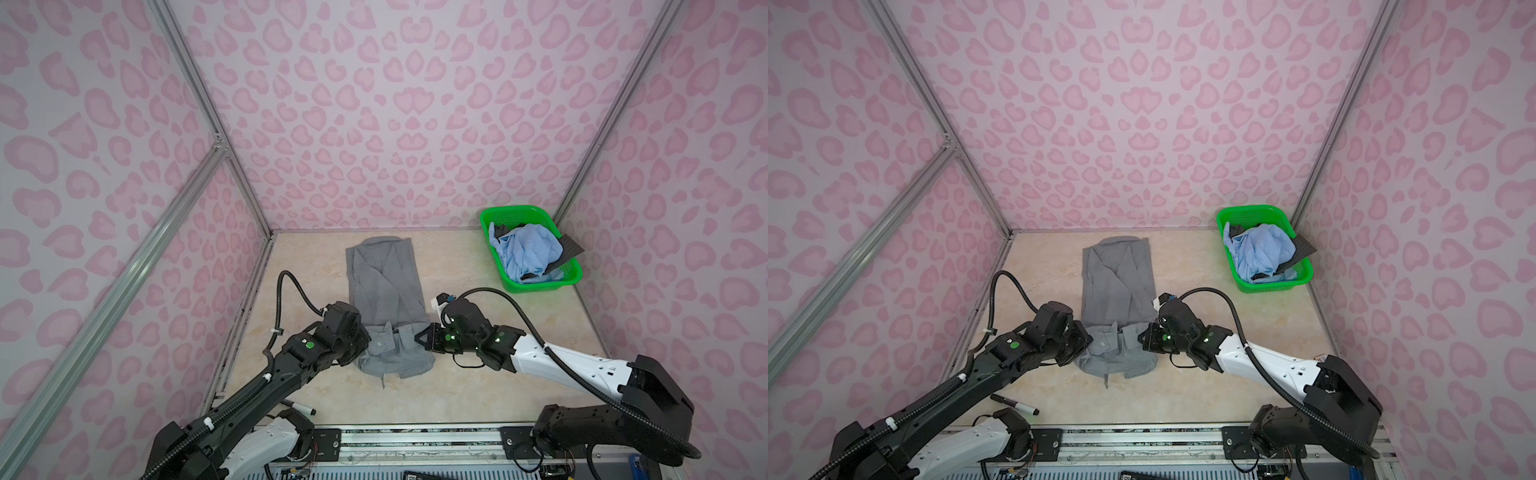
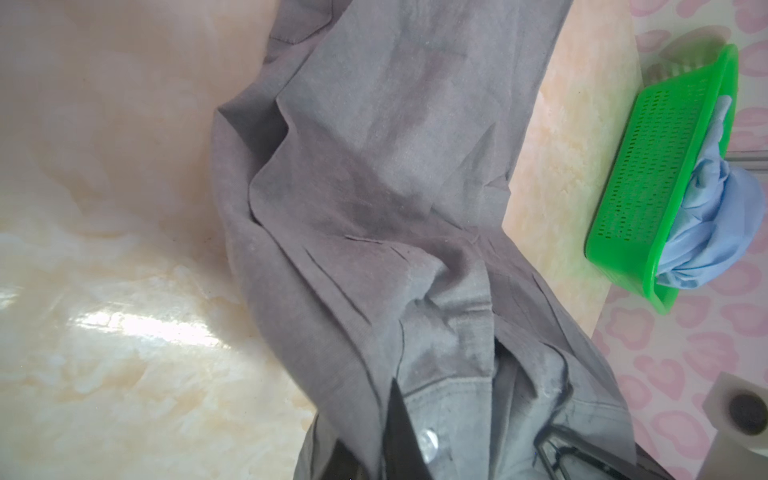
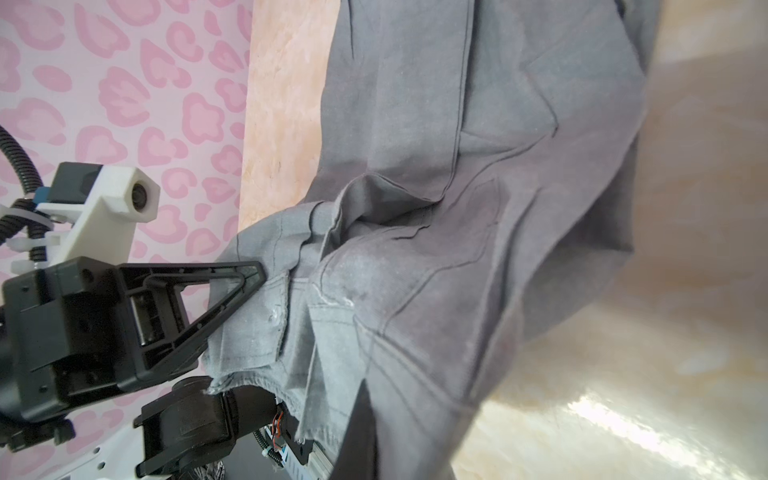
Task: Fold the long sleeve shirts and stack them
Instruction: 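Lift the hem with both grippers and fold it toward the far end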
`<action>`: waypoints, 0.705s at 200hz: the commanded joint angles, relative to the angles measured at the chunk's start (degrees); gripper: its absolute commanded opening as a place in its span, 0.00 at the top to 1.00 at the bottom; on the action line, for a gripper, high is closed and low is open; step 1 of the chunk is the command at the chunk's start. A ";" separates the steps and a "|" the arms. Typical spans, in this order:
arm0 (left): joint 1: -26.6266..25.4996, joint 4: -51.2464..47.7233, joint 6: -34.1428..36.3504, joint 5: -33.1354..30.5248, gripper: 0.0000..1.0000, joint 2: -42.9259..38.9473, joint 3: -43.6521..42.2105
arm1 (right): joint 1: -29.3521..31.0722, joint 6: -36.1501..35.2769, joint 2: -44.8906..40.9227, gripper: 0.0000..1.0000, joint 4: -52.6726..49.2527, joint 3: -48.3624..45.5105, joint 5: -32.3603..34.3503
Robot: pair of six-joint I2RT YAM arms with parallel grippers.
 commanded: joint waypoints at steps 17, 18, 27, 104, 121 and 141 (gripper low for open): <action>1.73 2.46 0.22 -0.34 0.96 2.18 0.42 | -1.87 -1.05 3.81 1.00 3.65 0.51 -3.66; 1.80 2.55 0.24 -0.36 0.96 2.27 0.42 | -1.92 -1.05 3.90 1.00 3.70 0.53 -3.79; 2.34 3.10 0.47 0.14 0.96 3.07 0.50 | -2.23 -1.28 4.77 1.00 4.01 0.86 -4.02; 6.72 5.71 1.77 -0.02 0.96 7.64 1.03 | -5.07 -2.55 12.61 1.00 5.96 4.70 -7.18; 7.72 6.85 1.94 0.22 0.96 8.79 0.63 | -5.81 -2.76 14.30 1.00 6.57 5.38 -7.90; 8.69 8.01 2.35 0.63 0.96 10.36 0.89 | -6.42 -2.87 16.11 1.00 7.13 6.50 -8.77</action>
